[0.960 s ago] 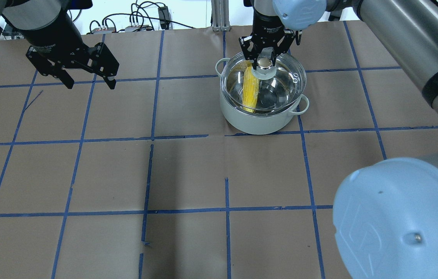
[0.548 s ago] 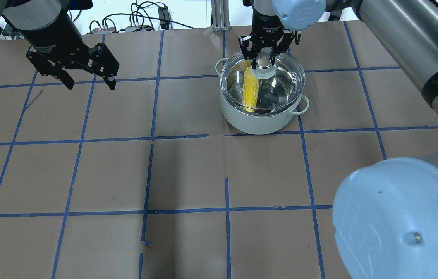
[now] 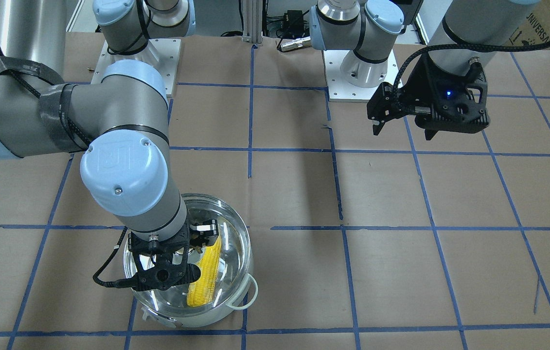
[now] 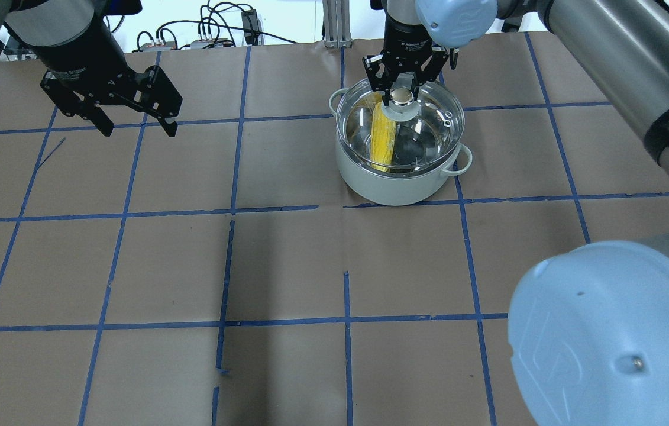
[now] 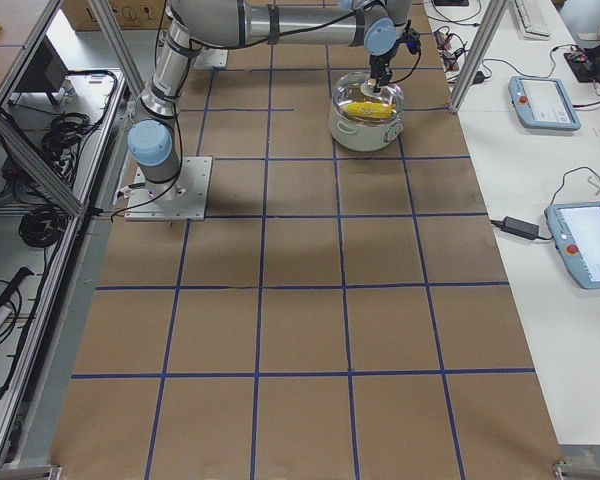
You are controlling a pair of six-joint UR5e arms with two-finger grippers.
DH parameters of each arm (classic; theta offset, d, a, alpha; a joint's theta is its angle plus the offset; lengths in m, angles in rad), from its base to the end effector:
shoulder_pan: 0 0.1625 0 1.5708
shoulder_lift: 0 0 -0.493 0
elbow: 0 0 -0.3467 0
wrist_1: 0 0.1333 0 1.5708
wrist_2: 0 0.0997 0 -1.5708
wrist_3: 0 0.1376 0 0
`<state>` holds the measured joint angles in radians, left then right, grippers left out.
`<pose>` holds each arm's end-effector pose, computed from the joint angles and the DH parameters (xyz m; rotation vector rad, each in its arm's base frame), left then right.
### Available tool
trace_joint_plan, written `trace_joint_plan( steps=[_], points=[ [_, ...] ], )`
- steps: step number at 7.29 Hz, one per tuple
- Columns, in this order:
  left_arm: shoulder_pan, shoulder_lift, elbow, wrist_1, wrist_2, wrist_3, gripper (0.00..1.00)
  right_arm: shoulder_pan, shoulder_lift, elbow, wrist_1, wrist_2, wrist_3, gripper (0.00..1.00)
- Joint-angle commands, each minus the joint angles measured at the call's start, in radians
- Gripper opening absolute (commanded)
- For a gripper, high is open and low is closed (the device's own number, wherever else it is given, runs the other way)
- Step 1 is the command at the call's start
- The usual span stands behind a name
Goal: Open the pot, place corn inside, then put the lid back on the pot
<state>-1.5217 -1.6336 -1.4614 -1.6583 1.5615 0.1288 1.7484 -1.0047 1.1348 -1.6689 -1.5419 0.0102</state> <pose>-0.1113 -0.4773 0.5291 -0.1243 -3.1256 -0.0625 0.2594 -0.6681 0.3930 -0.2597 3.1045 0.0539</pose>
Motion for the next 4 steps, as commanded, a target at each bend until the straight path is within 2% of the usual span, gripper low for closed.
trace_joint_plan(
  steps=[1,3,4],
  points=[
    [0.0,0.0,0.001,0.0,0.0,0.0,1.0,-0.001,0.0,0.002,0.0,0.002,0.001,0.42],
    [0.0,0.0,0.0,0.0,0.0,0.0,1.0,0.0,0.0,0.0,-0.002,0.002,0.001,0.47],
    [0.0,0.0,0.0,0.0,0.0,0.0,1.0,-0.001,0.0,0.0,-0.005,0.002,0.001,0.56]
  ],
)
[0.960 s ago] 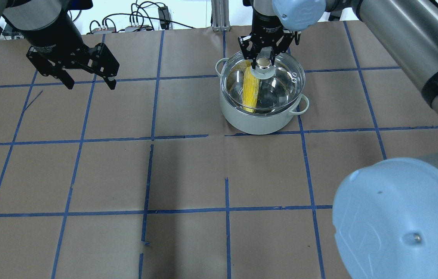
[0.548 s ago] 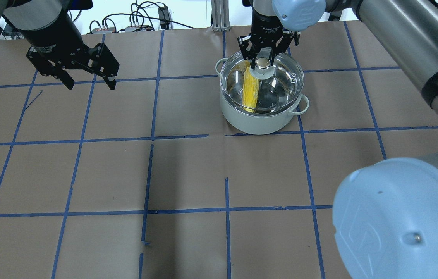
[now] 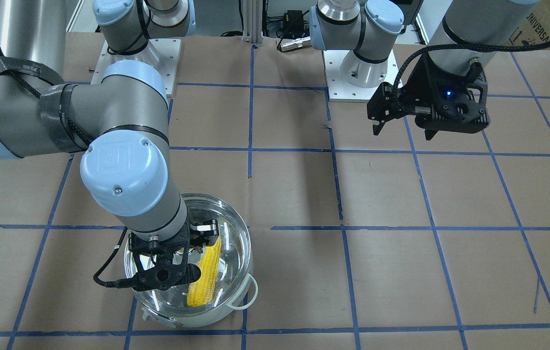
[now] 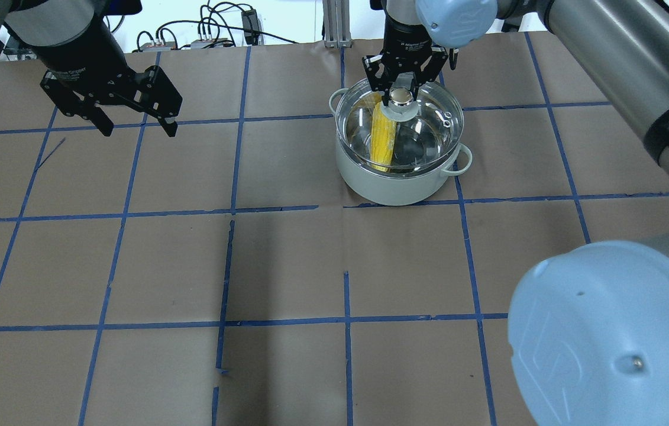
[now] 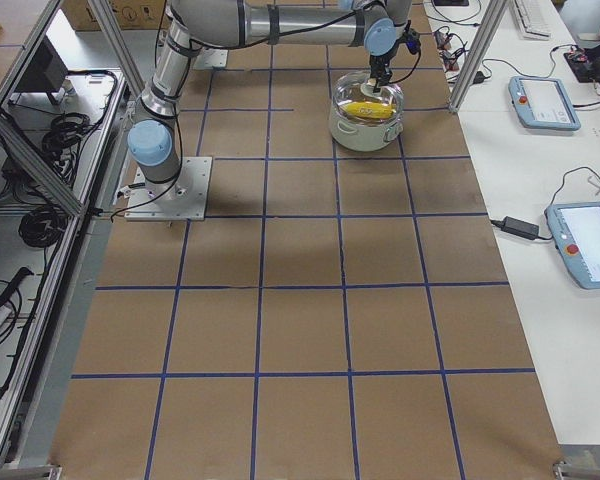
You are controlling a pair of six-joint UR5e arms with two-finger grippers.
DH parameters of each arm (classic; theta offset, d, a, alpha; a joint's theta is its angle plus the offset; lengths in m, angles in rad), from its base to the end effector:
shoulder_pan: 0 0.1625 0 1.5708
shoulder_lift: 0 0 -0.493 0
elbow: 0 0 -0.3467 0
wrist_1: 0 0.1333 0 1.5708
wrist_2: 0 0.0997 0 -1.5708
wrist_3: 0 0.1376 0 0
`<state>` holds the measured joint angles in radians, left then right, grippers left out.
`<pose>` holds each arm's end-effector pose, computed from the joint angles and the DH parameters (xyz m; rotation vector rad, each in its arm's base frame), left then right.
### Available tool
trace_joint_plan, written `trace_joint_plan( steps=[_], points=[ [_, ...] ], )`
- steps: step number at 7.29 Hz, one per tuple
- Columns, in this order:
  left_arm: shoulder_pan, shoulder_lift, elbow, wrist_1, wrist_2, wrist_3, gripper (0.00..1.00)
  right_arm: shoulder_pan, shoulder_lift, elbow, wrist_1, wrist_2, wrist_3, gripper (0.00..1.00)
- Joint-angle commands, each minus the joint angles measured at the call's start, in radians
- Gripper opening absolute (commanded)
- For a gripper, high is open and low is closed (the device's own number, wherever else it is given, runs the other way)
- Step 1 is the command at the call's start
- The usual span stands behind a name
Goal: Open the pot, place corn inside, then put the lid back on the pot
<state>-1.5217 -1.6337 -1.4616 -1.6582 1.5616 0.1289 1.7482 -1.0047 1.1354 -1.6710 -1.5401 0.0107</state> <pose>-0.1113 -0.4773 0.5290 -0.1245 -3.1257 -0.0628 0.2595 -0.6683 0.3929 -0.2585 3.1027 0.0518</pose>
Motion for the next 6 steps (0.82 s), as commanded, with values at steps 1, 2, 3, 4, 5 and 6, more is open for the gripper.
trace_joint_plan(
  steps=[1,2,3,4,5,6],
  points=[
    [0.0,0.0,0.0,0.0,0.0,0.0,1.0,0.0,0.0,0.003,-0.041,-0.003,0.0,0.74],
    [0.0,0.0,0.0,0.0,0.0,0.0,1.0,0.001,0.002,0.003,-0.045,-0.003,0.0,0.82],
    [0.0,0.0,0.0,0.0,0.0,0.0,1.0,0.001,0.003,0.006,-0.047,-0.003,0.0,0.83],
    [0.0,0.0,0.0,0.0,0.0,0.0,1.0,-0.001,0.009,0.003,-0.047,-0.003,0.0,0.84],
    [0.0,0.0,-0.002,0.0,0.0,0.0,1.0,-0.001,0.009,0.001,-0.047,-0.003,0.0,0.85],
    [0.0,0.0,-0.002,0.0,0.0,0.0,1.0,-0.001,0.005,0.006,-0.047,-0.006,-0.002,0.84]
  ],
)
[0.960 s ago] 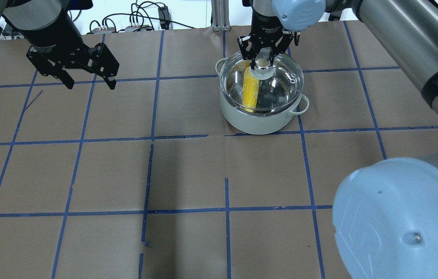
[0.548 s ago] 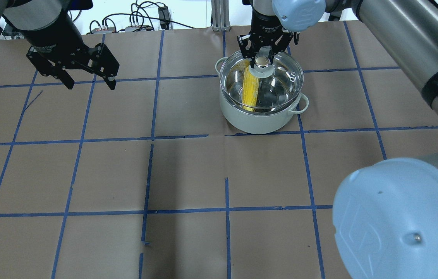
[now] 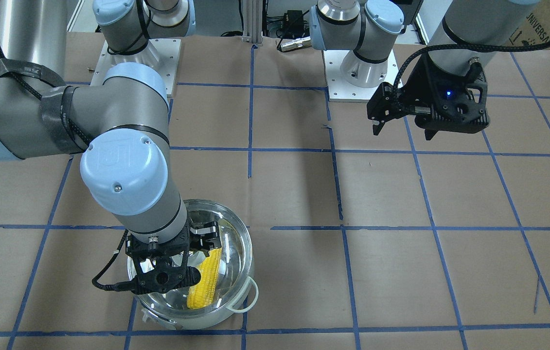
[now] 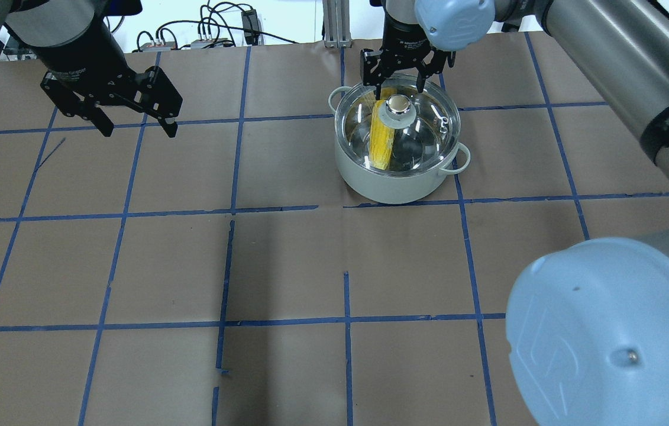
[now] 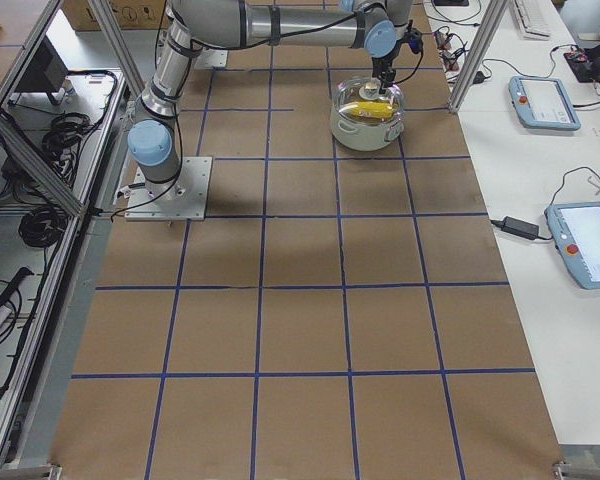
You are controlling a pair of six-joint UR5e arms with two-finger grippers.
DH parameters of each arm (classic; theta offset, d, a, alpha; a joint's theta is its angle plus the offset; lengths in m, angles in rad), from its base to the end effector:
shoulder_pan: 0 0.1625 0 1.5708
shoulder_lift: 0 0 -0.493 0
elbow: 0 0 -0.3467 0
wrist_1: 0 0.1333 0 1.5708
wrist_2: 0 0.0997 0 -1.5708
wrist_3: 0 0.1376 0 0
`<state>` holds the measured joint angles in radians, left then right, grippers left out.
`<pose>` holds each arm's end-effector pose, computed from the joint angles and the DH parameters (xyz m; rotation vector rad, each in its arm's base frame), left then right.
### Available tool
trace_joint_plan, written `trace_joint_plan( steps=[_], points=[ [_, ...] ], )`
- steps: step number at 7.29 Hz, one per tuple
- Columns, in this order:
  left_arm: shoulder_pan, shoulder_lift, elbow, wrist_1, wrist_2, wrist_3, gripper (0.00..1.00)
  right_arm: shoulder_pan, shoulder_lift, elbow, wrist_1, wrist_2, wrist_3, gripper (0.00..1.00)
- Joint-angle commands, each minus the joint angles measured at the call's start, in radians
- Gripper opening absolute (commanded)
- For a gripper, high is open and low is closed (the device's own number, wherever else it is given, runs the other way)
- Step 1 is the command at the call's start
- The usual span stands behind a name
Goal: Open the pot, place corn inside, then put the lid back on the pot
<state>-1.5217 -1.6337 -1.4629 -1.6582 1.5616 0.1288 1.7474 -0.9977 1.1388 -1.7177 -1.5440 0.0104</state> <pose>-0.1113 -0.4772 0.5284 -0.1243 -3.1255 -0.0648 0.2598 -0.6759 0.3910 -0.2586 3.1036 -0.0051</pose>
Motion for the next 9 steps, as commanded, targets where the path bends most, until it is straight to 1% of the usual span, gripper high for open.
trace_joint_plan(
  steps=[1,2,3,4,5,6,7,9],
  points=[
    [0.0,0.0,-0.001,0.0,0.0,0.0,1.0,-0.015,-0.03,0.007,0.004,-0.019,-0.016,0.82],
    [0.0,0.0,-0.001,0.0,0.0,0.0,1.0,-0.025,-0.095,0.025,0.018,-0.021,-0.013,0.82],
    [0.0,0.0,-0.001,0.0,0.0,0.0,1.0,-0.043,-0.181,0.098,0.017,-0.021,-0.012,0.83],
    [0.0,0.0,-0.001,0.0,0.0,0.0,1.0,-0.098,-0.271,0.207,0.0,-0.018,-0.038,0.87],
    [0.0,0.0,-0.001,0.0,0.005,0.003,1.0,-0.162,-0.354,0.293,0.0,-0.013,-0.082,0.9],
    [0.0,0.002,0.001,0.003,0.012,0.008,1.0,-0.225,-0.419,0.346,0.0,-0.001,-0.125,0.94],
    [0.0,0.003,0.001,0.005,0.012,0.008,1.0,-0.248,-0.436,0.364,0.0,0.001,-0.128,0.96],
    [0.0,-0.001,0.003,0.037,0.017,0.0,1.0,-0.25,-0.435,0.366,0.0,0.001,-0.128,0.96]
  ],
)
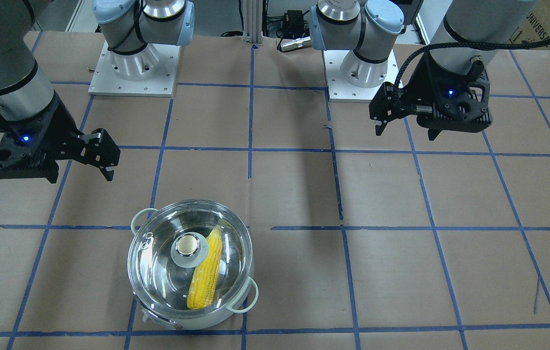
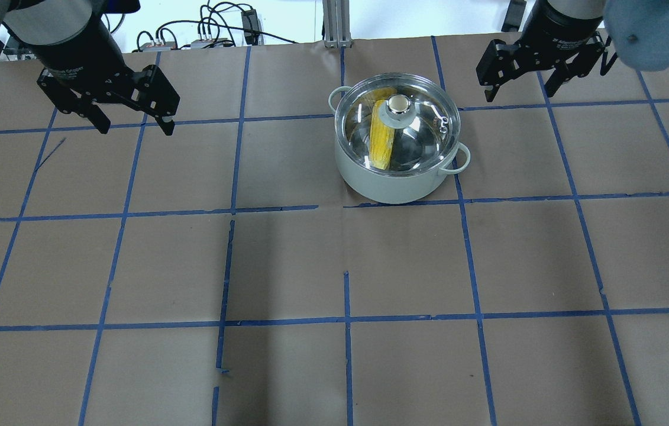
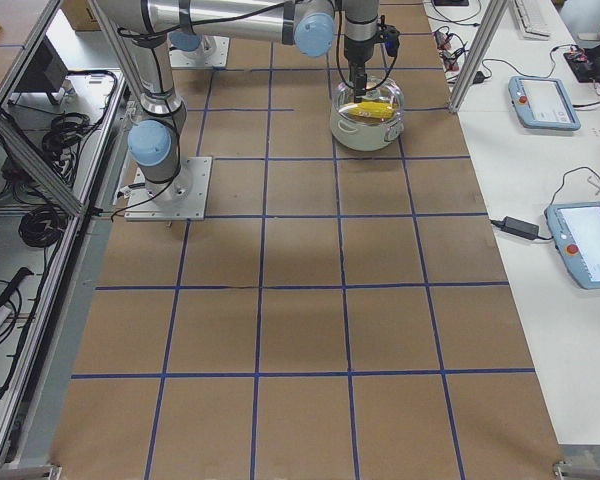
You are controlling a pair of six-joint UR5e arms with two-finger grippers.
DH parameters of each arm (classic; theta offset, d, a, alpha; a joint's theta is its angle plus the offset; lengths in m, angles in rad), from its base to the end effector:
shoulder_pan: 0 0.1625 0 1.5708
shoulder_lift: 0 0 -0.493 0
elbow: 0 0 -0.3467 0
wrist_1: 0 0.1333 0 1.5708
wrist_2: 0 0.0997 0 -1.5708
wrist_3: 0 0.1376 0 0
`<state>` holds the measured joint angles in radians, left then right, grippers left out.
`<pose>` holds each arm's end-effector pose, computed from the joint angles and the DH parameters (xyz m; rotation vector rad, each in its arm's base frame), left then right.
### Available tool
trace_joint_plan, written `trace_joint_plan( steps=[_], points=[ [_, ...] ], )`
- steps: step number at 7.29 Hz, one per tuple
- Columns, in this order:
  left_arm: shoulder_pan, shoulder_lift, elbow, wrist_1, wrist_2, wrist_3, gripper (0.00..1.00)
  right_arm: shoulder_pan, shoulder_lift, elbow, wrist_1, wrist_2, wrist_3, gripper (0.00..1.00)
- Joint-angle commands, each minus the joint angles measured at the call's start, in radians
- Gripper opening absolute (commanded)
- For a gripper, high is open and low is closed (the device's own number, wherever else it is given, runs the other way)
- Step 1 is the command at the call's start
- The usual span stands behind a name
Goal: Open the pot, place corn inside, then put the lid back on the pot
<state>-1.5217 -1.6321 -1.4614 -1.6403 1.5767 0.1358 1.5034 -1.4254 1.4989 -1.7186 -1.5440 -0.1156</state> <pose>-0.1091 -0.4792 0.5315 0.1361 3.1345 0.0343 0.1012 -0.5349 0.4951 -0.0767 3.1185 -0.1193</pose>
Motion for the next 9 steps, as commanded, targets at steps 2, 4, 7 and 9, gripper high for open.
trace_joint_plan(
  steps=[2,4,7,9],
  points=[
    [0.0,-0.003,0.0,0.042,0.002,-0.005,1.0,-0.005,-0.01,0.004,0.001,-0.001,-0.001,0.96],
    [0.0,-0.003,-0.002,0.042,0.003,-0.007,1.0,0.042,-0.015,-0.012,-0.001,0.002,0.014,0.99],
    [0.0,-0.003,-0.002,0.042,0.002,-0.007,1.0,0.113,-0.009,-0.013,-0.024,-0.001,0.047,1.0],
    [0.0,-0.006,-0.002,0.042,0.003,-0.007,1.0,0.113,-0.004,-0.013,-0.024,-0.002,0.048,1.0]
  ],
)
